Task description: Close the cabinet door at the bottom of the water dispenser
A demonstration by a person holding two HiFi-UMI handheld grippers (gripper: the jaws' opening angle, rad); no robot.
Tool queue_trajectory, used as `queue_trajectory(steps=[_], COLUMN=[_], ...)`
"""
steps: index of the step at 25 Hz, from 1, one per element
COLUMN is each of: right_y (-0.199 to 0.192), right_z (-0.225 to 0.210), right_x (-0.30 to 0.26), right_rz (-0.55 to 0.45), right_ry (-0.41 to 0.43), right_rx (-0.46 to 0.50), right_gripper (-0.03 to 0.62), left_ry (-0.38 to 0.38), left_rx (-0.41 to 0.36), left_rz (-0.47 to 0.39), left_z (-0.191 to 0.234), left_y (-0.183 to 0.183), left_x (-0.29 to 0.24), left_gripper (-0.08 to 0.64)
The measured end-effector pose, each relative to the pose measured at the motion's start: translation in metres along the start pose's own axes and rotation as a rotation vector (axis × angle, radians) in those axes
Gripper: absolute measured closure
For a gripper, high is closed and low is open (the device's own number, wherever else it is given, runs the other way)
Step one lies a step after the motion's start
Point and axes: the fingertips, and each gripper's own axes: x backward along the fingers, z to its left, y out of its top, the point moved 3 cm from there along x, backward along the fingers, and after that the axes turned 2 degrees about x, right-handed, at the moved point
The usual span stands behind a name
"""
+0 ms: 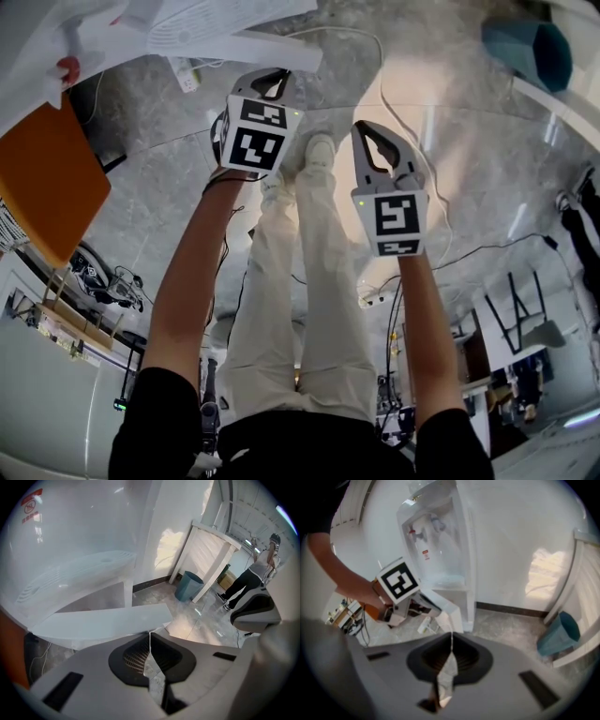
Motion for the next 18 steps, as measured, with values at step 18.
queue_trajectory(steps=[18], right_y=[-0.006], right_z=[-0.019], right_x=[-0.01], right_rz=[-0.006], right_ry=[-0.008], right_rx=[-0.045], right_gripper=[0.557], left_ry=[0.07], left_rx=[-0.036], left_rz=[-0.071], left_z=[0.016], left_y=[0.042], left_x=[-0.023], left_gripper=[0.54])
